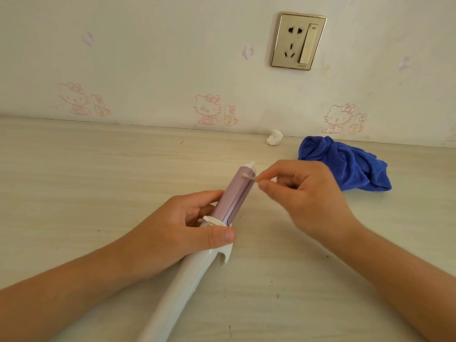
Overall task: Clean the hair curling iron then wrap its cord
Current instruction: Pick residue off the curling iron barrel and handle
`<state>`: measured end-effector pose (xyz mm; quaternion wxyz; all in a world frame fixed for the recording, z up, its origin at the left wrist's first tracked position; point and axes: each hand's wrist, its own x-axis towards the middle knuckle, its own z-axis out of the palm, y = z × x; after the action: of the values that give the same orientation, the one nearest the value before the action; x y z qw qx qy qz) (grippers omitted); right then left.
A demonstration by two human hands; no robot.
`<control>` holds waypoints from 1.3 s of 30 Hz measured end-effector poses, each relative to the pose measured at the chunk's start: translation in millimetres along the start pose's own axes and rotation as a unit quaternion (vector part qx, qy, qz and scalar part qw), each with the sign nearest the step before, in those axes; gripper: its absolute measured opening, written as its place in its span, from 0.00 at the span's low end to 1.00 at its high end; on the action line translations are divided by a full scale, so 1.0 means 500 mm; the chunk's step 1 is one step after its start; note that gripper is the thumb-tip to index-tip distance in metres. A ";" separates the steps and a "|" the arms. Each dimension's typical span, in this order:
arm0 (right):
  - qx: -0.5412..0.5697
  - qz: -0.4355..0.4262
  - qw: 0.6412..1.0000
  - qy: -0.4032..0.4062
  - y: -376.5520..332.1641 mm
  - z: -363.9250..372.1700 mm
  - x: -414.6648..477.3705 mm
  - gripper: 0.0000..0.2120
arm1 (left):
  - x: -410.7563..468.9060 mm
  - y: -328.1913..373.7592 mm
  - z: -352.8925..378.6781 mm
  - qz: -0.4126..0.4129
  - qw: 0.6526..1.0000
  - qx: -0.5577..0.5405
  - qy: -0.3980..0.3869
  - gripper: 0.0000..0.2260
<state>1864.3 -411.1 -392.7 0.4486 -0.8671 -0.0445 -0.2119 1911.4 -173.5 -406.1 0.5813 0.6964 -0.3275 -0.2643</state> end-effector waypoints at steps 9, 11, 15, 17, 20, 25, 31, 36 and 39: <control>-0.004 -0.052 0.998 -0.019 -0.012 0.014 -0.015 0.10 | -0.001 -0.005 -0.002 0.021 1.000 0.010 0.011 0.23; -0.012 -0.017 1.000 0.009 -0.002 -0.002 -0.001 0.08 | -0.001 -0.006 0.000 0.023 0.999 0.023 0.006 0.23; -0.013 -0.076 0.996 -0.054 -0.029 0.031 -0.039 0.06 | -0.002 -0.009 0.002 0.029 0.999 0.017 0.019 0.22; -0.011 -0.094 0.993 -0.075 -0.037 0.042 -0.048 0.06 | 0.000 -0.011 0.001 0.032 0.999 0.015 0.031 0.22; -0.007 -0.030 0.999 -0.018 -0.011 0.013 -0.013 0.08 | 0.001 -0.011 0.000 0.033 0.999 0.031 0.028 0.23; -0.007 -0.066 0.996 -0.051 -0.022 0.023 -0.032 0.07 | 0.000 -0.012 0.001 0.048 0.998 0.032 0.019 0.22; -0.006 -0.037 0.999 -0.004 -0.013 0.007 -0.011 0.08 | 0.003 -0.014 -0.001 0.049 0.998 0.025 0.016 0.23; -0.015 -0.039 0.999 0.003 -0.016 0.010 -0.017 0.08 | 0.000 -0.015 -0.002 0.052 0.998 0.027 0.010 0.24; -0.030 -0.107 0.991 -0.069 -0.043 0.043 -0.056 0.05 | 0.001 -0.017 -0.003 0.055 0.998 0.011 0.031 0.24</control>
<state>1840.5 -378.0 -398.7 0.3931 -0.8828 -0.1617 -0.2001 1914.3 -172.2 -414.0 0.5973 0.6913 -0.3501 -0.2068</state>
